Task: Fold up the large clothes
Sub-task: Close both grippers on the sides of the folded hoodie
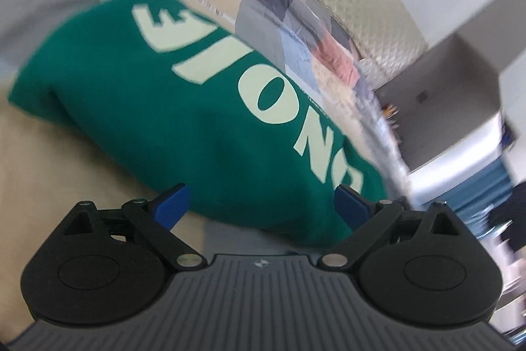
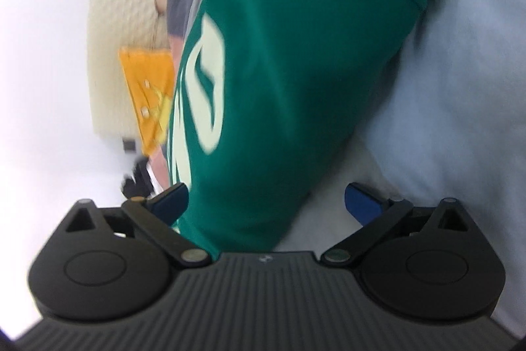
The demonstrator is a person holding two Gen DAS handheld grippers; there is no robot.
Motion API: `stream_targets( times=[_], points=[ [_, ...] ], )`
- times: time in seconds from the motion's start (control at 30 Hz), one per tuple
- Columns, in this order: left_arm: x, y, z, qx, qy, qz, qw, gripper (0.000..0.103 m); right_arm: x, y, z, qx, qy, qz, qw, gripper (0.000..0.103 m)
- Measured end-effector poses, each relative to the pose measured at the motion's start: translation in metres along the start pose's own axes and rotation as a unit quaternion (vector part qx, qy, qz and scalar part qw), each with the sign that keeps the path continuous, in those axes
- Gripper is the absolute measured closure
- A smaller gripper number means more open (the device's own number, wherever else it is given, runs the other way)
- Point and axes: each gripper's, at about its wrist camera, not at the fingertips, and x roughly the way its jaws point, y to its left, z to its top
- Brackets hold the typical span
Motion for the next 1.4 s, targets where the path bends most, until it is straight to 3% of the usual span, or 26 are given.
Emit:
stream_targets(
  times=[0.17,0.4,0.53,0.7,0.9,0.97,1.03,1.13,1.27,1.4],
  points=[
    [0.014,0.033,0.003,-0.116,0.035,-0.044,0.9916,0.005,0.006,-0.005,0.006,0.032,-0.027,0.024,0.999,0.0],
    [0.034,0.07,0.004,-0.228,0.025,-0.036,0.9727,0.005,0.009,-0.002,0.005,0.023,-0.031,0.039,0.998,0.0],
    [0.039,0.089,0.009,-0.269,-0.011,-0.014,0.9631,0.005,0.008,-0.006,0.006,0.034,-0.032,0.046,0.998,0.0],
    [0.042,0.092,0.023,-0.274,-0.054,0.009,0.9601,0.005,0.008,-0.011,0.005,0.03,-0.031,0.046,0.998,0.0],
    [0.062,0.104,0.034,-0.329,-0.075,-0.001,0.9413,0.007,0.012,-0.012,0.007,0.027,-0.03,0.046,0.998,0.0],
    [0.065,0.099,0.039,-0.316,-0.075,0.012,0.9456,0.016,0.013,-0.011,0.007,0.027,-0.029,0.045,0.998,0.0],
    [0.065,0.093,0.041,-0.297,-0.076,0.024,0.9515,0.036,0.019,-0.005,0.008,0.028,-0.027,0.043,0.998,0.0],
    [0.062,0.083,0.045,-0.272,-0.089,0.013,0.9581,0.06,0.02,-0.004,0.01,0.028,-0.03,0.037,0.998,0.0],
    [0.054,0.059,0.05,-0.209,-0.114,0.002,0.9711,0.069,0.016,-0.004,0.018,0.032,-0.077,0.026,0.996,0.0],
    [0.052,0.058,0.052,-0.203,-0.114,-0.026,0.9721,0.069,0.018,-0.005,0.034,0.045,-0.117,0.027,0.992,0.0]
  ],
)
